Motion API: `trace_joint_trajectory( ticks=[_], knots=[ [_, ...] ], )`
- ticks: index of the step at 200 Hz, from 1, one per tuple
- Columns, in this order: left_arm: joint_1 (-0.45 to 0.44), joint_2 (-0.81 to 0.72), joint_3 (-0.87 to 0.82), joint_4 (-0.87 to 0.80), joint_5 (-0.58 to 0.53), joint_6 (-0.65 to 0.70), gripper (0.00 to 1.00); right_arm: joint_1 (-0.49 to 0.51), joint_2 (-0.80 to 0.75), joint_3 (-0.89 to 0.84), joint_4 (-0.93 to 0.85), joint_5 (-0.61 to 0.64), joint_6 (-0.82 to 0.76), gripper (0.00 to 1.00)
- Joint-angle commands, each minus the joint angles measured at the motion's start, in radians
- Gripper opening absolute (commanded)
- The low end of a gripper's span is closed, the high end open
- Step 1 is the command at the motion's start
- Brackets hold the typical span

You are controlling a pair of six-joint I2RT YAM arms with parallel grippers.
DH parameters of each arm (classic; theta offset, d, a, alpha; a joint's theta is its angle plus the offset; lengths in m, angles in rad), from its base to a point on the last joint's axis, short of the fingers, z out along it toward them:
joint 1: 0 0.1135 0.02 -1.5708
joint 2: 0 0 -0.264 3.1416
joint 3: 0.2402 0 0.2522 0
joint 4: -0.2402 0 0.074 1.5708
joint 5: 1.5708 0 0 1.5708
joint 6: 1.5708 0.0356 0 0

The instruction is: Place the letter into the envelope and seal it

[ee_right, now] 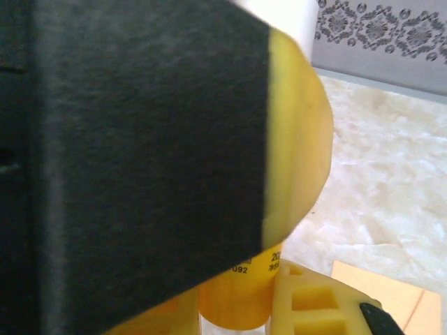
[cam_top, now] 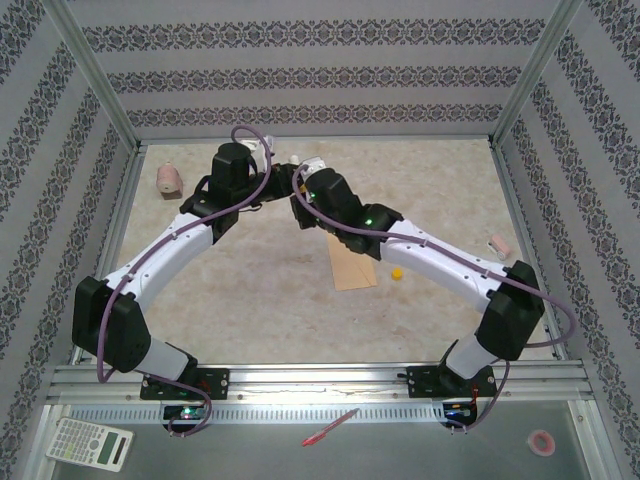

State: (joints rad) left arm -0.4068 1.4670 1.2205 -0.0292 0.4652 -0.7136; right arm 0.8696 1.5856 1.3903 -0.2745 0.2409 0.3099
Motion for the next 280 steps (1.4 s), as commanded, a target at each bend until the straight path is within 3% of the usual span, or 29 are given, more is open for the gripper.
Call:
trace_joint_trajectory(
  ticks=[1, 97, 110, 121, 140, 153, 181, 203, 224, 280],
  knots=[
    [-0.081, -0.007, 0.038, 0.024, 0.054, -0.021, 0.0, 0.095, 0.04, 0.044, 0.081, -0.067, -0.089, 0.12],
    [-0.079, -0.019, 0.037, 0.029, 0.074, 0.013, 0.0, 0.07, 0.026, 0.028, 0.091, -0.128, -0.062, 0.13],
    [-0.079, -0.025, 0.04, 0.029, 0.088, 0.03, 0.0, 0.05, 0.014, 0.023, 0.09, -0.175, -0.043, 0.19],
    [-0.073, -0.03, 0.04, 0.039, 0.103, 0.041, 0.0, 0.03, 0.003, 0.02, 0.087, -0.218, -0.02, 0.34],
    [-0.056, -0.041, 0.036, 0.064, 0.147, 0.056, 0.0, -0.028, -0.033, -0.003, 0.087, -0.351, 0.031, 0.6],
    [-0.035, -0.048, 0.035, 0.078, 0.187, 0.07, 0.0, -0.087, -0.074, -0.027, 0.091, -0.487, 0.07, 0.68],
    [0.038, -0.062, -0.004, 0.23, 0.334, 0.042, 0.0, -0.272, -0.176, -0.096, 0.152, -0.911, 0.187, 0.82],
    [0.071, -0.063, -0.018, 0.359, 0.454, 0.018, 0.0, -0.43, -0.238, -0.169, 0.276, -1.165, 0.336, 0.85],
    [0.074, -0.061, -0.007, 0.396, 0.523, 0.03, 0.0, -0.517, -0.263, -0.195, 0.295, -1.265, 0.379, 0.85],
    [0.073, -0.029, -0.042, 0.6, 0.592, -0.084, 0.0, -0.532, -0.232, -0.213, 0.397, -1.396, 0.432, 0.76]
  ],
)
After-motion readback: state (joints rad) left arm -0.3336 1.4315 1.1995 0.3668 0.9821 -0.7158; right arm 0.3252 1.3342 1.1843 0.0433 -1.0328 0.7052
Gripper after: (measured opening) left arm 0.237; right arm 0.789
